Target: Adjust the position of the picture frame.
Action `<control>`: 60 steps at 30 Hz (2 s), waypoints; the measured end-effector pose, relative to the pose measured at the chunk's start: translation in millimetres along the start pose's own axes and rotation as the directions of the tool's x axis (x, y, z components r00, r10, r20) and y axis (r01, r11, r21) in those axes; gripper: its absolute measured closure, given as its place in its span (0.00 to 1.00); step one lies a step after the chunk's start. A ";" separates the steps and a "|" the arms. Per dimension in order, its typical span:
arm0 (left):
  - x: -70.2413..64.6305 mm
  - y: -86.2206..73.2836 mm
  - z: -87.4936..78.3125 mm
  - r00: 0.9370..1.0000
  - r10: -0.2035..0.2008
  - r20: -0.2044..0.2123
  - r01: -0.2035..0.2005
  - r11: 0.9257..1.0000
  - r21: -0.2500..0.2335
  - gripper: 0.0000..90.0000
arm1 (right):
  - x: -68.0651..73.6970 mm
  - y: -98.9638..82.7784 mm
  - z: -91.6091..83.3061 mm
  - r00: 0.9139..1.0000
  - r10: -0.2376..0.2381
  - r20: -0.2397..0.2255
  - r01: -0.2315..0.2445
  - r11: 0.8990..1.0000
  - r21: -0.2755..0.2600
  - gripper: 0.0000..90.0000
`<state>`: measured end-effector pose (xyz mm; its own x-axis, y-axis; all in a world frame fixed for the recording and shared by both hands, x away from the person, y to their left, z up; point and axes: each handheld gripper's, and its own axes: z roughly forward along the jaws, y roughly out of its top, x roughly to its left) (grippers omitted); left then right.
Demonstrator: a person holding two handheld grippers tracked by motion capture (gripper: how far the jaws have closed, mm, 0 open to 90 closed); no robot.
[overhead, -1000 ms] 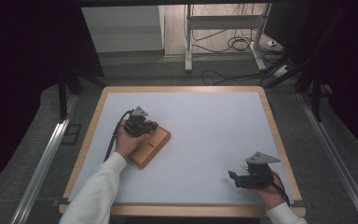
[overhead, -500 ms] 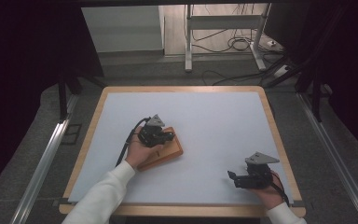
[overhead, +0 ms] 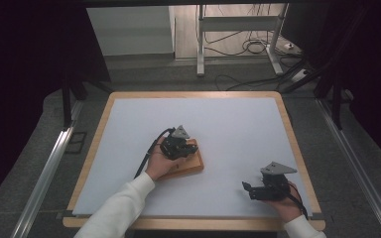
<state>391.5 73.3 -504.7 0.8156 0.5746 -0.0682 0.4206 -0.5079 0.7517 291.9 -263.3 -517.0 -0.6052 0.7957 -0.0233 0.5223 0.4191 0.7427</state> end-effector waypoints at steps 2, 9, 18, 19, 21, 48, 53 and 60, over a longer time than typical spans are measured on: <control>0.2 -1.1 1.7 1.000 0.010 -0.001 -0.010 1.000 0.007 0.94 | -0.2 -0.3 0.0 1.000 0.000 0.000 0.000 1.000 0.001 0.15; 9.5 -4.4 -16.1 1.000 0.004 -0.017 -0.005 0.998 -0.058 0.68 | -0.5 -0.9 -0.4 1.000 -0.001 0.000 0.001 1.000 0.001 0.14; 44.1 -32.8 -51.5 0.996 -0.061 -0.066 0.055 0.995 -0.080 0.45 | 1.5 -1.0 1.4 1.000 -0.006 0.002 0.006 1.000 0.010 0.15; 48.4 -35.7 -54.3 0.995 -0.071 -0.074 0.065 0.995 -0.080 0.45 | 1.7 -1.0 1.7 1.000 -0.007 0.002 0.007 1.000 0.010 0.15; 56.1 -40.7 -58.9 0.992 -0.084 -0.092 0.077 0.994 -0.076 0.46 | 1.9 -1.1 2.2 1.000 -0.004 0.003 0.004 1.000 0.012 0.14; 88.5 -68.3 -58.8 0.988 -0.080 -0.131 0.090 0.993 0.073 1.00 | 1.6 -2.1 2.5 1.000 -0.009 0.007 0.009 1.000 0.021 0.14; 88.8 -69.1 -59.1 0.989 -0.089 -0.115 0.096 0.993 0.063 1.00 | 1.3 -2.3 2.8 1.000 -0.011 0.009 0.011 1.000 0.024 0.14; 89.5 -71.2 -57.3 0.988 -0.066 -0.137 0.077 0.994 0.081 1.00 | 1.5 -2.0 2.1 1.000 -0.014 0.010 0.014 1.000 0.021 0.15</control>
<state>411.8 197.6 -526.7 0.7239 0.6894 -0.0269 0.5134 -0.5123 0.6884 291.2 -262.0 -519.9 -0.6065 0.7940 -0.0406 0.5266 0.4395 0.7277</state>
